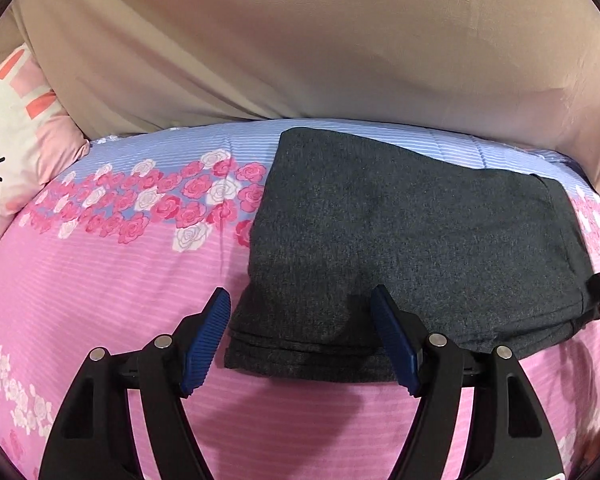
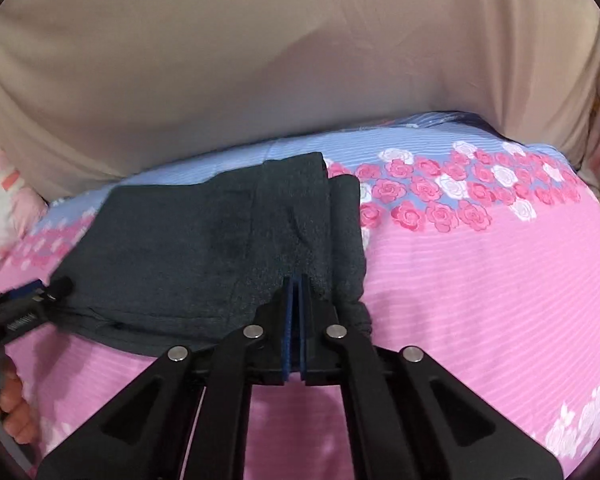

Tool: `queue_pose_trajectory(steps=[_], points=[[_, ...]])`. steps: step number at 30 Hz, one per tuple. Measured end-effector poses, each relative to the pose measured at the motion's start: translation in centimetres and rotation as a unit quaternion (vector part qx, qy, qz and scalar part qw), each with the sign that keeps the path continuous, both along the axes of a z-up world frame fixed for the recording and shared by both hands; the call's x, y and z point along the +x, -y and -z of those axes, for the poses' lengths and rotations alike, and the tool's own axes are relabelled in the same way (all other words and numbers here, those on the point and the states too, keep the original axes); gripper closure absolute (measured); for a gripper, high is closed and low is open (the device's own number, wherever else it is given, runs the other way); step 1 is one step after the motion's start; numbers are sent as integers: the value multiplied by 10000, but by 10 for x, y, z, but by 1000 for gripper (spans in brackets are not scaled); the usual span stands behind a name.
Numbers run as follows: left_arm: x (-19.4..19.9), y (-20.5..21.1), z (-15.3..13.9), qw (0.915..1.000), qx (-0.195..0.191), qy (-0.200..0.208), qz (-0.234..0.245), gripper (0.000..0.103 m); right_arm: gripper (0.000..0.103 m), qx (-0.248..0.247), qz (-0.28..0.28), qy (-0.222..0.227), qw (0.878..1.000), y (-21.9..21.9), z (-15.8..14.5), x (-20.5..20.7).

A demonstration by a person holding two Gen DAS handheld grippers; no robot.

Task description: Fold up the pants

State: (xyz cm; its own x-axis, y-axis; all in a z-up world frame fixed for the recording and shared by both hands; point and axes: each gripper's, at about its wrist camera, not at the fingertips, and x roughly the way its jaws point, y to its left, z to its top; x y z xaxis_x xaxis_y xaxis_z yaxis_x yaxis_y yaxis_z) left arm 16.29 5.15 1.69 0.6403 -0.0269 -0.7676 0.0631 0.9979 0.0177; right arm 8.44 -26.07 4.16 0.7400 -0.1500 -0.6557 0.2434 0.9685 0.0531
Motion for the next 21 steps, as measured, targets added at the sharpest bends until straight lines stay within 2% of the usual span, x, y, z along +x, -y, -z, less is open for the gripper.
queue_pose_trajectory(steps=[3,6,13,15,21], points=[[-5,-3,-4,10000,4,18,-40,33,100,-183,-16,296,9994,-16,-20,-23],[-15,-7,-8,10000,-42,34,-47,33,100,-229,-4,321,9992,-24,-17,-38],[-62,-21,-12,9999,-106,77,-1,33,99,-229,144,200,9994,-34,-2,-85],[-83,-28,-7,9999,-152,27,33,33,95,-193,200,122,9995,-37,2,-98],[-130,-40,6,9996,-280,-61,47,33,94,34,196,-132,9997,-43,20,-128]])
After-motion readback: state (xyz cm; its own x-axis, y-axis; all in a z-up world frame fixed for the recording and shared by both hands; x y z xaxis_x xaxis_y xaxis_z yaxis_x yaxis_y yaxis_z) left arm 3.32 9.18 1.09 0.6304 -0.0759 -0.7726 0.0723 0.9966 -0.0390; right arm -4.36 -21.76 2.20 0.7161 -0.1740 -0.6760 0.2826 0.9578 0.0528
